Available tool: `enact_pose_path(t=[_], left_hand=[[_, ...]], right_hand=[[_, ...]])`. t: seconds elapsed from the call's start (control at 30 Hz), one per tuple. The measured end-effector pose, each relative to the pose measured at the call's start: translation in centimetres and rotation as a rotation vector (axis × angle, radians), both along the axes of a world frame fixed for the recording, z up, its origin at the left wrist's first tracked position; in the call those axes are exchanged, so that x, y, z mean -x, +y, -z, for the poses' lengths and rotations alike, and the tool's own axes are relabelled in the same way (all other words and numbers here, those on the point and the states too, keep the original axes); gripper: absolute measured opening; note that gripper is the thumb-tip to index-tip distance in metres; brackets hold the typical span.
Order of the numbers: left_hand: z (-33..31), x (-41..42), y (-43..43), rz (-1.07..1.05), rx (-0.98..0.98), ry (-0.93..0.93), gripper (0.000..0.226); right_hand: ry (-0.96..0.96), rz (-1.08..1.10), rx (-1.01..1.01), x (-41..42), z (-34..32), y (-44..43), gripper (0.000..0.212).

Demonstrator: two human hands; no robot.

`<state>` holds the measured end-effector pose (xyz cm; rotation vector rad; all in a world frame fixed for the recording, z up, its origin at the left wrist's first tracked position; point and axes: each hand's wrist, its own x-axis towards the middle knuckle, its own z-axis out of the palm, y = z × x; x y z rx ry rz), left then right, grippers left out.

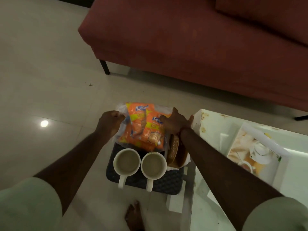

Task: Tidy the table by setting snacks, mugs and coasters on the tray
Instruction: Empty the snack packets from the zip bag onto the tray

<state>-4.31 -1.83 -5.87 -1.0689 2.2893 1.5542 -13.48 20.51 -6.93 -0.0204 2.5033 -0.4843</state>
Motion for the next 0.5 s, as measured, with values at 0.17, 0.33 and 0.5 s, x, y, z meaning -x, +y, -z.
enact_pose_path(t=[0.17,0.33,0.5], left_hand=[[-1.7,0.0,0.2,0.003,0.107,0.078,0.031],[-7.9,-0.6,0.0,-0.042,0.163,0.260,0.027],[-17.7,-3.5,1.3,-0.040,0.214,0.415,0.014]], right_hand=[[0.088,0.167,0.240,-0.1,-1.7,-0.3,0.072],[0.106,0.471,0.719,-1.7,-8.7,-1.3,0.058],[0.081,0.547,1.075,-5.7,-20.1,1.0,0.040]])
